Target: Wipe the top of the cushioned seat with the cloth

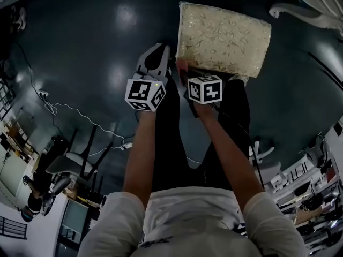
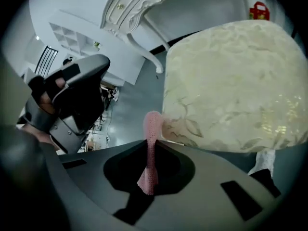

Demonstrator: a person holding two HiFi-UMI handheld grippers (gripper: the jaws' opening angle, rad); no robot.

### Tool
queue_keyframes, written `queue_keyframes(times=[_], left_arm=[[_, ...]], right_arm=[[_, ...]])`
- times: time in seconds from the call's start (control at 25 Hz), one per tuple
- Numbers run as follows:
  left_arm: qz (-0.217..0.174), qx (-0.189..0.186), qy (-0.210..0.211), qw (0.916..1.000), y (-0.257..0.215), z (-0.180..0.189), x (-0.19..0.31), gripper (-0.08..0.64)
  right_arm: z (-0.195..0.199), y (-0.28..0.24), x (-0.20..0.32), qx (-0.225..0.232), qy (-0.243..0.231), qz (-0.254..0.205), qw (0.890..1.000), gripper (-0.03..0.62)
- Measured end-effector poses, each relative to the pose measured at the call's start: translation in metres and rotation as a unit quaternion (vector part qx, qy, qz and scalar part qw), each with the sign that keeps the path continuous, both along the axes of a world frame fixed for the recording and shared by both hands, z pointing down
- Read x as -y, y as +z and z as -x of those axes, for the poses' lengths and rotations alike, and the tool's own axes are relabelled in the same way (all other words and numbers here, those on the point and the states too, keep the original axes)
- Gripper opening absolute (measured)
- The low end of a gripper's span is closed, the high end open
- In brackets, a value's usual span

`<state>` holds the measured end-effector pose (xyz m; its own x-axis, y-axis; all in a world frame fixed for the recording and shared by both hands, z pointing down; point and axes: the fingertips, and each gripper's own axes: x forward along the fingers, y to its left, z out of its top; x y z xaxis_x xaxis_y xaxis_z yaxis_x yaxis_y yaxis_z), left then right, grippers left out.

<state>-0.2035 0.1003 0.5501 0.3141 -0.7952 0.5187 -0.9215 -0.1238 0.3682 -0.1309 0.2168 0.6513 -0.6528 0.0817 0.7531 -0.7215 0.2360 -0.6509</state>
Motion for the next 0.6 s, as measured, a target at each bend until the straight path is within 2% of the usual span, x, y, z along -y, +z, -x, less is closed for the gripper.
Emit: queue_keyframes(times=[0.08,0.2,0.4,0.6], left_arm=[[0.005,0.000,-0.005,1.0000,0.003,0.007,-0.007,0.012],[0.012,0.002,-0.008,0.9999,0.007,0.011,-0.014,0.012],[0.016,0.003,-0.003,0.9999,0.011,0.007,-0.011,0.012],[0.013,-0.002,0.009,0.9999,0.010,-0.015,-0.003,0.012]], right_arm=[[0.017,0.010,-0.004,-0.011,-0.023,0.006,1.000,0.025],[0.018,0.025,-0.002,-0.045,-0.035,0.017,0.998,0.025],[-0.009,0.034,-0.001,-0.076,-0.028,0.030,0.996,0.025],[-0.058,0.038,-0.002,-0.096,0.000,0.035,0.995,0.025]])
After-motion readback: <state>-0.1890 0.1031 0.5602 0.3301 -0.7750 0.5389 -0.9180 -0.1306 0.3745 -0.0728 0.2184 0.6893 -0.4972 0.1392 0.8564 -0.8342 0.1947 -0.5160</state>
